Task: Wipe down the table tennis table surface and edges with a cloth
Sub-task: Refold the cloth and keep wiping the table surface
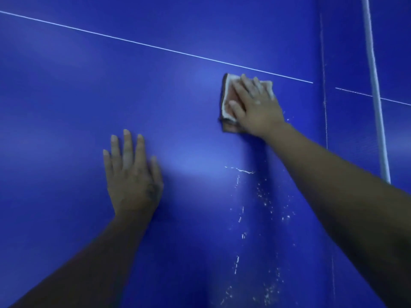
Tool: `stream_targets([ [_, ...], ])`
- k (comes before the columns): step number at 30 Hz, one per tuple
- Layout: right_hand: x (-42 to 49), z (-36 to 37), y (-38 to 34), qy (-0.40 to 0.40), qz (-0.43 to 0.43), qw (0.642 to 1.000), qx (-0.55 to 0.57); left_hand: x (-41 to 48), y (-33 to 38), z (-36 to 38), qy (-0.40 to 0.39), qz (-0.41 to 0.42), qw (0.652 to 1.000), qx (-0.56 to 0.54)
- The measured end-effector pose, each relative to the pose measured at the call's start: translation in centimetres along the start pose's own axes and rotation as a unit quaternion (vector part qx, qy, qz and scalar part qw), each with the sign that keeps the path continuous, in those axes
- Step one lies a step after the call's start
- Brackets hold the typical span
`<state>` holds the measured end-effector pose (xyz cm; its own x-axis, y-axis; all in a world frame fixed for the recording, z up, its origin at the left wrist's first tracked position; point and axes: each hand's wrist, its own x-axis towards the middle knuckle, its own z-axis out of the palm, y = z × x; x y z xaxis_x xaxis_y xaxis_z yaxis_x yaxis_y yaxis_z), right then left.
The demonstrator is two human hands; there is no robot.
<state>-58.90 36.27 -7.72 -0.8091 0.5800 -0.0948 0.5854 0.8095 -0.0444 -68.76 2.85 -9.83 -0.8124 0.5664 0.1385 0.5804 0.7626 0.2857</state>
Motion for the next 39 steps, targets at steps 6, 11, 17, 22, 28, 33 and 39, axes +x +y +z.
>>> stream_targets([
  [6, -3.2, 1.1, 5.3, 0.017, 0.154, 0.987, 0.050, -2.7, 2.7, 2.0, 0.016, -0.004, 1.000, 0.010],
  [11, -13.5, 3.0, 1.7, 0.066, 0.105, 0.991, 0.052, -2.9, 3.4, 1.6, 0.008, -0.015, 1.000, -0.011],
  [17, -9.5, 1.9, 6.2, 0.066, 0.015, 0.997, 0.037, -2.5, 3.4, 1.4, -0.009, -0.018, 1.000, -0.011],
  [22, -0.9, 0.2, 12.7, 0.023, 0.055, 0.997, 0.042, -2.5, 3.5, 1.5, 0.003, -0.010, 1.000, -0.011],
  [28, -5.9, 1.6, 12.4, 0.054, 0.140, 0.987, 0.054, -2.6, 3.3, 1.7, -0.005, -0.014, 1.000, -0.011],
  [33, -16.3, 3.2, 7.3, 0.078, 0.148, 0.985, 0.053, -2.5, 3.1, 1.8, -0.001, -0.002, 1.000, -0.012],
  [39, -22.0, 4.1, 4.1, 0.059, 0.073, 0.994, 0.062, -2.7, 3.0, 1.9, 0.001, -0.005, 1.000, -0.018],
])
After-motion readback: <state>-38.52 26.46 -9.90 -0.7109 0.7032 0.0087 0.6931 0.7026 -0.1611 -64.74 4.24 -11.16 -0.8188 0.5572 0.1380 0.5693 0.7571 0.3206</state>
